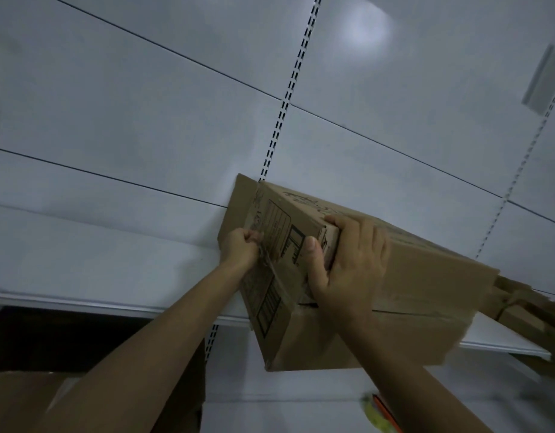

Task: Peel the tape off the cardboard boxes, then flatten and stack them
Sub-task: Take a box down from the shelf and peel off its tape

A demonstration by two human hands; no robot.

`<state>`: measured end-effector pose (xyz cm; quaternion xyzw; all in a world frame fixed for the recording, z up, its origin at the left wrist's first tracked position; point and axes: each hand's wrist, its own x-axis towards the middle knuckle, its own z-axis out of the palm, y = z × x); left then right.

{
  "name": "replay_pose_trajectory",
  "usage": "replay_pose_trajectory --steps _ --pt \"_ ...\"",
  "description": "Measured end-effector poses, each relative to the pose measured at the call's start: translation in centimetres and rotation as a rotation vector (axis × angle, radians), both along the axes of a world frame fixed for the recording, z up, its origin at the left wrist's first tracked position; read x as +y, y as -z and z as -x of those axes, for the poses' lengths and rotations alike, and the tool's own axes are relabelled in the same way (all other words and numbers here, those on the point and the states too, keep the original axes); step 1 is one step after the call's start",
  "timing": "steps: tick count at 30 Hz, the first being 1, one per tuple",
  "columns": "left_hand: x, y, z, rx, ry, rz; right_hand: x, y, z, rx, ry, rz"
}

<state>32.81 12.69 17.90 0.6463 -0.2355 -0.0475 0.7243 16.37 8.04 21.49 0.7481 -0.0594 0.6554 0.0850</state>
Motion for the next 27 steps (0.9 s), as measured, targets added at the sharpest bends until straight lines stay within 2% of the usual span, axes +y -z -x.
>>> replay_pose_trajectory --steps 5,9,14,18,22,27 --pt "0.1 0.4 -0.6 0.012 0.056 0.056 0.0 0.0 0.0 -0.002 0.018 0.004" --pt "0.3 -0.1 -1.0 -0.047 0.115 -0.029 -0.1 0.1 -0.1 -0.003 0.024 -0.001" --pt "0.7 0.4 -0.2 -0.177 0.059 -0.112 -0.2 0.0 -0.1 -0.006 0.029 0.013" --pt "1.3 2.0 0.8 -0.099 0.156 -0.006 -0.1 0.0 -0.1 -0.005 0.035 0.014" --pt "2.1 3.2 0.7 -0.128 0.197 -0.032 -0.1 -0.1 -0.1 -0.004 0.034 0.011" --pt "2.5 2.4 0.6 -0.181 0.247 0.103 -0.1 -0.1 -0.1 -0.005 0.039 0.009"
